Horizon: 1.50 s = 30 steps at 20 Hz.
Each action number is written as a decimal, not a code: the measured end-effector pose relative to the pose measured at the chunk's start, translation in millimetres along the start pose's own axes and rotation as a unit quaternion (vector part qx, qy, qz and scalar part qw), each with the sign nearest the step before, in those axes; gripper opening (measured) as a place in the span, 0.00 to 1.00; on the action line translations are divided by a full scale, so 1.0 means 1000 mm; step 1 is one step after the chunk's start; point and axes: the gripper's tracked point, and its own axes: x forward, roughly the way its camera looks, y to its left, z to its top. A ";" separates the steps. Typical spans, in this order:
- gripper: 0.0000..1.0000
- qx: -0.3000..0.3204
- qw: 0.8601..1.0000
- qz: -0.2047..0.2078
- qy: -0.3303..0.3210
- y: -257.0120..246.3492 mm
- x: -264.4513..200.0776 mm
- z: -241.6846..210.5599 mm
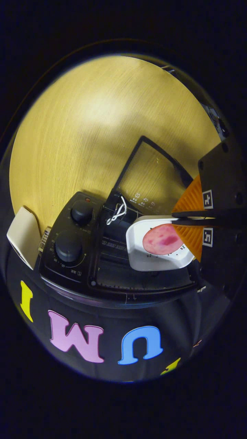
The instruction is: Open the toaster oven, put the food inside, and close the toaster oven door.
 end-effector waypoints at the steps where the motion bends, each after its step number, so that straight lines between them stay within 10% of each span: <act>1: 0.05 0.016 1.000 -0.001 -0.011 0.006 0.006 -0.001; 17: 0.10 0.145 0.985 -0.006 -0.092 0.037 0.051 -0.005; 22: 0.84 0.125 0.990 0.007 -0.064 0.038 0.038 -0.009; 24: 0.99 0.093 0.994 0.013 -0.059 0.039 0.028 -0.009; 30: 0.99 -0.111 0.992 0.042 -0.048 0.037 -0.021 -0.011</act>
